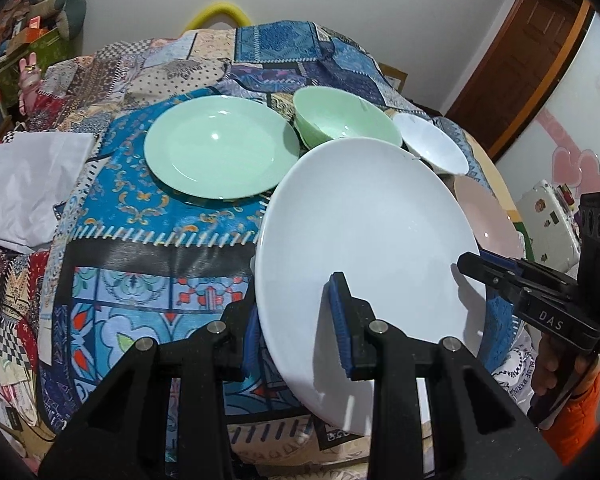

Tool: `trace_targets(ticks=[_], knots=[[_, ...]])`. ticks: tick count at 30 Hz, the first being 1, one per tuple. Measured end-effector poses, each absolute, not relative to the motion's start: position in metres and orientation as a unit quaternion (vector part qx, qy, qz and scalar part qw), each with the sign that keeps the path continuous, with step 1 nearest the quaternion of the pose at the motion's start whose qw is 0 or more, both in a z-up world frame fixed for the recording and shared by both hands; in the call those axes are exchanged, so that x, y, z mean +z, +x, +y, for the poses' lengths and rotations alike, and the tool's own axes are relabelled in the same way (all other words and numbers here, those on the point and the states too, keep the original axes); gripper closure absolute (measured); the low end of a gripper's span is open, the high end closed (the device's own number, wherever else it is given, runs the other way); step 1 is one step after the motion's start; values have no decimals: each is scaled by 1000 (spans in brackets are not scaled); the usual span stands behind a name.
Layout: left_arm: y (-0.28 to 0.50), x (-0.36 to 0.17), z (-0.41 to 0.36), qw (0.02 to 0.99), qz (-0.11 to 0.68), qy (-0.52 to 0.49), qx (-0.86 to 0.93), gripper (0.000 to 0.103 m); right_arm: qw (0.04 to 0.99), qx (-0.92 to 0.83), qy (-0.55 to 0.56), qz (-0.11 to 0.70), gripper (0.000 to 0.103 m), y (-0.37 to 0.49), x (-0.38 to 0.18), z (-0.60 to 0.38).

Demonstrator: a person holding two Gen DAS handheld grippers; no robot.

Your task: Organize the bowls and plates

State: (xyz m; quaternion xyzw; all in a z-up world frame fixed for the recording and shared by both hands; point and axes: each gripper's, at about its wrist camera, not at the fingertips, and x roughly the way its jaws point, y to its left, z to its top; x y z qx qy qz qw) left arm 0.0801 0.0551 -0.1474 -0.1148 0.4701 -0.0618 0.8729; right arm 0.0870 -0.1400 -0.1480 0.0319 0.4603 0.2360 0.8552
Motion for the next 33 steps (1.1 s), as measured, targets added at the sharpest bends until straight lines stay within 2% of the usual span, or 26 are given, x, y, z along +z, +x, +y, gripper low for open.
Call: trace_targets(ticks=[33], knots=[[111,-184,36,850,507,-111,-86,70,851,197,57,483,78,83,-170,-166]])
